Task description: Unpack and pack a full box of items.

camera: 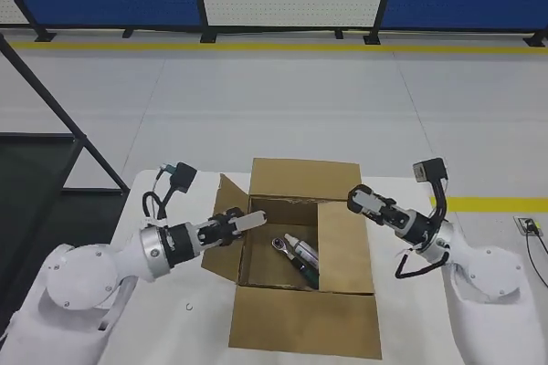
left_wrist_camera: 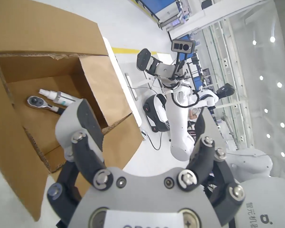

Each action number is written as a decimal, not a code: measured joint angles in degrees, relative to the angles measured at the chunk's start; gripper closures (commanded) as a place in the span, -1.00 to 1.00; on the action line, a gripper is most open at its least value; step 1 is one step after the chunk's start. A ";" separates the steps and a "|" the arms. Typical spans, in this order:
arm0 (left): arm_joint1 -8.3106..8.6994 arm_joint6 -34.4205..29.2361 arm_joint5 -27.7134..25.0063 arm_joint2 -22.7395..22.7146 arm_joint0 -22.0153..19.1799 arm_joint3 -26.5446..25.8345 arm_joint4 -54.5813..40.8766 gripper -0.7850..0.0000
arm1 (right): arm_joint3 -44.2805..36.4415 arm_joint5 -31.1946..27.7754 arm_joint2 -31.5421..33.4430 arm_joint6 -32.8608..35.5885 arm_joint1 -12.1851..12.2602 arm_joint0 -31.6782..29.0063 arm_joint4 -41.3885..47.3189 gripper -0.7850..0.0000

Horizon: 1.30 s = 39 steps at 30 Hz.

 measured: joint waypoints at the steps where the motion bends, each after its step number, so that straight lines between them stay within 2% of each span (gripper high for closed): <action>1: -0.30 -0.35 0.28 1.68 -1.64 1.28 -0.77 -1.00 | -0.46 -0.12 0.75 0.38 0.22 -0.35 -0.06 -1.00; 5: -2.19 0.56 2.11 10.10 -8.91 6.86 -3.62 -1.00 | -0.95 -0.58 4.90 2.52 1.30 -1.09 1.76 -1.00; 11: -5.58 4.47 4.11 21.20 -16.94 14.36 -6.77 -1.00 | -1.92 -2.20 9.87 8.23 2.98 -2.80 2.82 -1.00; 16: -8.57 7.94 4.32 28.08 -21.33 20.72 -9.97 -1.00 | -0.67 -3.23 11.98 10.62 4.04 -3.28 4.21 -1.00; 20: -10.82 11.33 5.31 32.79 -24.01 25.38 -9.09 -1.00 | 0.84 -3.82 12.19 11.58 4.78 -2.73 5.24 -1.00; 29: -13.25 15.06 4.32 35.34 -23.76 33.28 -9.94 -1.00 | 3.17 -4.76 10.58 12.54 6.09 -0.87 6.80 -1.00; 39: -14.53 16.99 3.36 35.90 -21.88 36.25 -7.71 -1.00 | 4.15 -4.57 8.33 11.95 7.32 0.52 6.93 -1.00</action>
